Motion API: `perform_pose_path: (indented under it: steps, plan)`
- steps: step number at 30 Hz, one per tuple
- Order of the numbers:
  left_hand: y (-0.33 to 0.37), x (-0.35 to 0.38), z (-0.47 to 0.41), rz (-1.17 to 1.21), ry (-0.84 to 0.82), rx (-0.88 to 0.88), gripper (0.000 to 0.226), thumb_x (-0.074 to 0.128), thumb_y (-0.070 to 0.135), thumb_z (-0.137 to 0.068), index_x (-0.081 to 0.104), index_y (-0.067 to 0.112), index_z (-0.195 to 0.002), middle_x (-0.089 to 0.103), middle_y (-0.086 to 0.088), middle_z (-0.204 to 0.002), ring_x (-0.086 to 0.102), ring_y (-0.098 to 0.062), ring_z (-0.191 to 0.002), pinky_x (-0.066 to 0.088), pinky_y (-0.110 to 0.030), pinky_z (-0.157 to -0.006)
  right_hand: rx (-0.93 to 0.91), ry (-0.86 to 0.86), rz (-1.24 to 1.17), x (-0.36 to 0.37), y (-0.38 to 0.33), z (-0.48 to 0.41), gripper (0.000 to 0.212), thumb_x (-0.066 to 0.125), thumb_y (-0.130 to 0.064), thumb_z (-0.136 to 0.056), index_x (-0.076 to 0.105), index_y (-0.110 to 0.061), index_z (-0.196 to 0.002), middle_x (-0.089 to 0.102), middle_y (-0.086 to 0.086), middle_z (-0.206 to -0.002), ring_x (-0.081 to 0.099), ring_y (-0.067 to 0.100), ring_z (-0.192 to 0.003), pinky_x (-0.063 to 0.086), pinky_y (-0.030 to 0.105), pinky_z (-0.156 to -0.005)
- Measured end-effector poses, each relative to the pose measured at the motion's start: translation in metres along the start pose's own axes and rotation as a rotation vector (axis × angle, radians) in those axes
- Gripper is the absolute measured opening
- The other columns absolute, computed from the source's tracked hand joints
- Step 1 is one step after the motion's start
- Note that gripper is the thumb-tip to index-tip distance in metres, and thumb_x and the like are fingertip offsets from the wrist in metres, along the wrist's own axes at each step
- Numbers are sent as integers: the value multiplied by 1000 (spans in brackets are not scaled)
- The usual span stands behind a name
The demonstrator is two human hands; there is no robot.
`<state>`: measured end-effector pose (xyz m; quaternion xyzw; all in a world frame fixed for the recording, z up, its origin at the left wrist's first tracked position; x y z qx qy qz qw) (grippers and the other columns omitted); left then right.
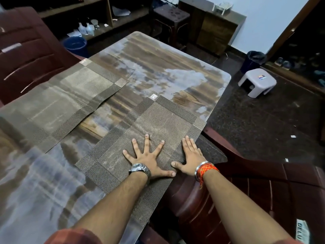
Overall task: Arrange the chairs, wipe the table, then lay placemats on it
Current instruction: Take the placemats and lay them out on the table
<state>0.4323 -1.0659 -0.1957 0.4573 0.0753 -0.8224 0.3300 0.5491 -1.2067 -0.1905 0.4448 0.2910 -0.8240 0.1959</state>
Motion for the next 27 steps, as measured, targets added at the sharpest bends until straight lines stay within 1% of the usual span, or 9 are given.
perform_pose_path:
  steps: [4, 7, 9, 12, 14, 17, 20, 23, 27]
  plan:
    - [-1, 2, -1, 12, -1, 8, 133, 40, 106, -27, -25, 67, -136, -56, 3, -144, -49, -51, -126, -17, -84, -93, 11, 2, 4, 1, 1, 1, 112, 54, -72, -76, -12, -21, -151, -22, -8, -157, -20, 10, -144, 0, 46, -118]
    - [0, 2, -1, 32, -5, 22, 132, 40, 107, -28, -26, 67, -135, -57, 3, -143, -49, -50, -127, -15, -84, -95, 18, 38, 14, -1, 3, 4, 112, 49, -77, -73, -12, -25, -151, -22, -12, -157, -19, 6, -143, -1, 49, -118]
    - [-2, -2, 1, 55, 45, 39, 129, 38, 107, -30, -27, 67, -135, -55, 6, -144, -46, -49, -130, -15, -82, -98, -2, 171, -19, -8, 3, 13, 108, 44, -80, -74, -8, -26, -152, -19, -14, -157, -17, 3, -143, -1, 46, -118]
    - [-3, -8, 6, 34, 153, 94, 118, 25, 109, -38, -35, 66, -130, -51, 7, -148, -39, -46, -137, -14, -77, -104, 46, 431, -120, -15, 5, 42, 96, 35, -75, -80, 2, -24, -153, -10, -13, -158, -11, 4, -145, 0, 41, -117]
    - [-4, -12, 10, 4, 184, 130, 107, 20, 106, -49, -42, 64, -125, -48, 7, -150, -33, -43, -141, -13, -74, -108, 100, 497, -130, -14, 4, 60, 89, 29, -72, -83, 3, -22, -153, -9, -12, -158, -11, 5, -145, -1, 41, -117]
    - [-1, -25, 21, -67, 234, 219, 97, 16, 101, -62, -36, 59, -133, -42, 6, -154, -29, -39, -144, -14, -68, -112, 177, 590, -117, -18, -5, 91, 84, 24, -67, -87, 2, -20, -153, -8, -8, -159, -11, 7, -145, -1, 42, -117]
    - [-1, -51, 41, -94, 336, 288, 94, 8, 96, -68, -32, 53, -141, -38, 4, -156, -26, -33, -146, -15, -63, -113, 197, 672, -137, -30, -24, 119, 79, 26, -62, -90, 2, -20, -153, -9, -8, -159, -11, 8, -145, -1, 41, -118]
    - [-3, -83, 77, -57, 466, 348, 88, 8, 91, -75, -32, 48, -142, -30, 3, -160, -22, -25, -149, -12, -60, -117, 211, 753, -132, -49, -47, 151, 78, 27, -60, -92, 1, -18, -153, -9, -6, -159, -10, 10, -146, 0, 39, -120]
    - [-16, -118, 149, -53, 672, 414, 88, 2, 88, -75, -22, 44, -148, -28, 4, -160, -17, -23, -151, -9, -57, -119, 164, 878, -118, -70, -84, 198, 78, 24, -60, -93, 1, -15, -152, -8, -2, -159, -11, 10, -145, 0, 39, -120]
Point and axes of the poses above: each hand's wrist, its own z-axis away from the middle knuckle, its own x-axis out of the palm, y = z × x, the point moved 6 cm from there along -z, towards the middle knuckle
